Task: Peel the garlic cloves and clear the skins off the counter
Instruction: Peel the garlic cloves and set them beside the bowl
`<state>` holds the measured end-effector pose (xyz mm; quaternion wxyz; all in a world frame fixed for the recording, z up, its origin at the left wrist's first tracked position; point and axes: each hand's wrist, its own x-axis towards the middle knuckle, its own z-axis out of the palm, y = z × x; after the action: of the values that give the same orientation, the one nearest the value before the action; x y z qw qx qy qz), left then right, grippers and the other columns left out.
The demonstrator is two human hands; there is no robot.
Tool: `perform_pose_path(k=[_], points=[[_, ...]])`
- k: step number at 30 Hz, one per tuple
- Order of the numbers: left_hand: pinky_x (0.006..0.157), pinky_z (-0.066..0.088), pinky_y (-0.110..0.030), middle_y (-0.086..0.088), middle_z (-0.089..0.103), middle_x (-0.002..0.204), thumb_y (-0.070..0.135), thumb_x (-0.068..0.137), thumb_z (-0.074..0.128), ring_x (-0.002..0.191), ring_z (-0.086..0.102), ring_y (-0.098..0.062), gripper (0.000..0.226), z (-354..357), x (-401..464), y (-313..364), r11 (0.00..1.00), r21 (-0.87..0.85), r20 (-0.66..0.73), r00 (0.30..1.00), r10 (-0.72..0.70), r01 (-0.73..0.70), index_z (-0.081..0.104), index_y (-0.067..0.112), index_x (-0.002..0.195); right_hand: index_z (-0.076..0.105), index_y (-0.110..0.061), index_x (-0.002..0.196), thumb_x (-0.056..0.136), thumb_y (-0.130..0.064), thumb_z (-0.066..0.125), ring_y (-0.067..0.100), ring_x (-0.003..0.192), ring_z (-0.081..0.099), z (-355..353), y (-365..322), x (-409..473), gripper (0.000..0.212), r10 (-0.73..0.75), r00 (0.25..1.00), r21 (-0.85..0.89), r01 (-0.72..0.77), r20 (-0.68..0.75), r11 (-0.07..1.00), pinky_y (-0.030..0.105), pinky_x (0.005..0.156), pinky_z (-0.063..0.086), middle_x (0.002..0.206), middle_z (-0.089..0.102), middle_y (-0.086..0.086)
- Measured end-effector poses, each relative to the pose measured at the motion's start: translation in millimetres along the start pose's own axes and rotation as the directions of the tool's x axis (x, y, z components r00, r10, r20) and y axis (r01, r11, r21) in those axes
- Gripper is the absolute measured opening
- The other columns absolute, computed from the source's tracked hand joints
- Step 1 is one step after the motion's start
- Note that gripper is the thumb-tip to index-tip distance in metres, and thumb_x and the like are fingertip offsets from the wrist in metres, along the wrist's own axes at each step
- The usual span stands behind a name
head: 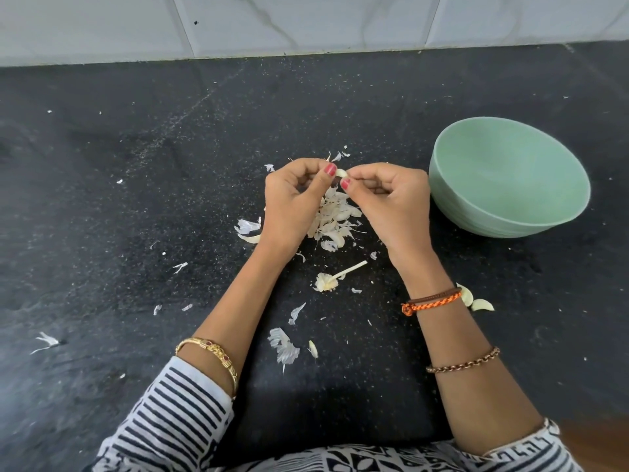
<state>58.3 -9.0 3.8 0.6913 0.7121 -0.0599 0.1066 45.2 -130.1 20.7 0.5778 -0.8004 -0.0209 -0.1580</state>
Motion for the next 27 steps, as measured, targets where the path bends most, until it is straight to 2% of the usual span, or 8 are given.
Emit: perform_pose_path(k=[2,6,10,13,19,21,25,27], points=[[0.059,0.042,-0.011,0.005,0.062,0.073,0.007,0.092,0.055,0.060,0.054,0.004,0.015,1,-1,2,1.000,0.030,0.000,1.000,0.010,-0.010,0.063,0.013,0.082,0.069,-0.022,0.082,0.078,-0.007,0.072,-0.001,0.066,0.063,1,-2,-1,0.016,0.021,1.000,0.027,-0.022,0.008,0.999,0.015,0.066,0.051,0.070,0.066,-0.013],[0.061,0.043,-0.030,-0.005,0.058,0.071,0.011,0.093,0.054,0.065,0.048,-0.019,0.019,1,-1,0,0.993,0.115,-0.030,0.999,0.019,-0.016,0.059,0.021,0.078,0.069,-0.023,0.085,0.081,-0.011,0.071,0.003,0.072,0.067,1,-7,-3,0.012,0.110,0.994,0.147,-0.113,0.031,0.983,0.020,0.071,0.055,0.074,0.069,-0.006],[0.055,0.040,-0.017,0.007,0.053,0.063,0.017,0.090,0.057,0.056,0.043,-0.002,0.015,2,-5,-5,0.964,0.258,-0.073,0.994,0.082,-0.061,0.058,0.018,0.075,0.067,-0.018,0.093,0.079,-0.008,0.072,0.000,0.069,0.066,2,-7,-4,0.018,0.163,0.985,0.163,-0.169,0.051,0.972,0.016,0.071,0.053,0.069,0.068,-0.004],[0.052,0.032,-0.012,0.014,0.045,0.055,0.027,0.088,0.054,0.049,0.041,-0.001,0.021,5,-7,-4,0.932,0.357,-0.091,0.990,0.108,-0.069,0.050,0.027,0.067,0.065,-0.016,0.099,0.078,-0.006,0.072,-0.003,0.066,0.063,3,-6,-3,0.024,0.171,0.984,0.109,-0.176,0.048,0.978,0.019,0.074,0.053,0.068,0.066,-0.007],[0.048,0.027,-0.013,0.011,0.037,0.048,0.019,0.094,0.052,0.044,0.036,-0.005,0.043,-4,-1,-4,0.848,0.531,-0.113,0.991,0.073,-0.002,0.037,0.029,0.055,0.070,-0.011,0.100,0.082,0.000,0.063,0.004,0.070,0.060,-1,-10,-3,0.022,0.010,1.000,-0.071,-0.012,-0.020,0.997,0.016,0.070,0.052,0.072,0.062,-0.013],[0.049,0.028,-0.011,0.011,0.039,0.049,0.020,0.092,0.056,0.045,0.036,-0.006,0.037,-5,-2,-3,0.832,0.554,-0.095,0.991,0.089,-0.021,0.044,0.022,0.057,0.073,-0.012,0.095,0.085,-0.001,0.058,0.004,0.069,0.058,-5,-12,-4,0.021,-0.017,1.000,-0.118,0.014,-0.024,0.993,0.012,0.066,0.048,0.075,0.064,-0.011],[0.051,0.031,-0.012,0.011,0.044,0.051,0.021,0.090,0.059,0.048,0.036,-0.005,0.021,-1,-12,0,0.834,0.543,-0.115,0.975,0.189,-0.097,0.057,0.016,0.070,0.076,-0.009,0.083,0.081,-0.003,0.061,0.011,0.064,0.061,-14,-13,-15,0.016,-0.134,0.984,-0.161,0.114,-0.116,0.980,0.020,0.059,0.049,0.069,0.070,0.002],[0.051,0.032,-0.016,-0.001,0.050,0.053,0.020,0.091,0.058,0.048,0.037,-0.009,0.013,0,-23,0,0.844,0.528,-0.125,0.975,0.185,-0.093,0.064,0.012,0.081,0.076,-0.010,0.079,0.078,-0.005,0.065,0.008,0.064,0.061,-20,-12,-24,0.013,-0.215,0.965,-0.207,0.182,-0.152,0.961,0.020,0.058,0.049,0.070,0.071,0.001]])
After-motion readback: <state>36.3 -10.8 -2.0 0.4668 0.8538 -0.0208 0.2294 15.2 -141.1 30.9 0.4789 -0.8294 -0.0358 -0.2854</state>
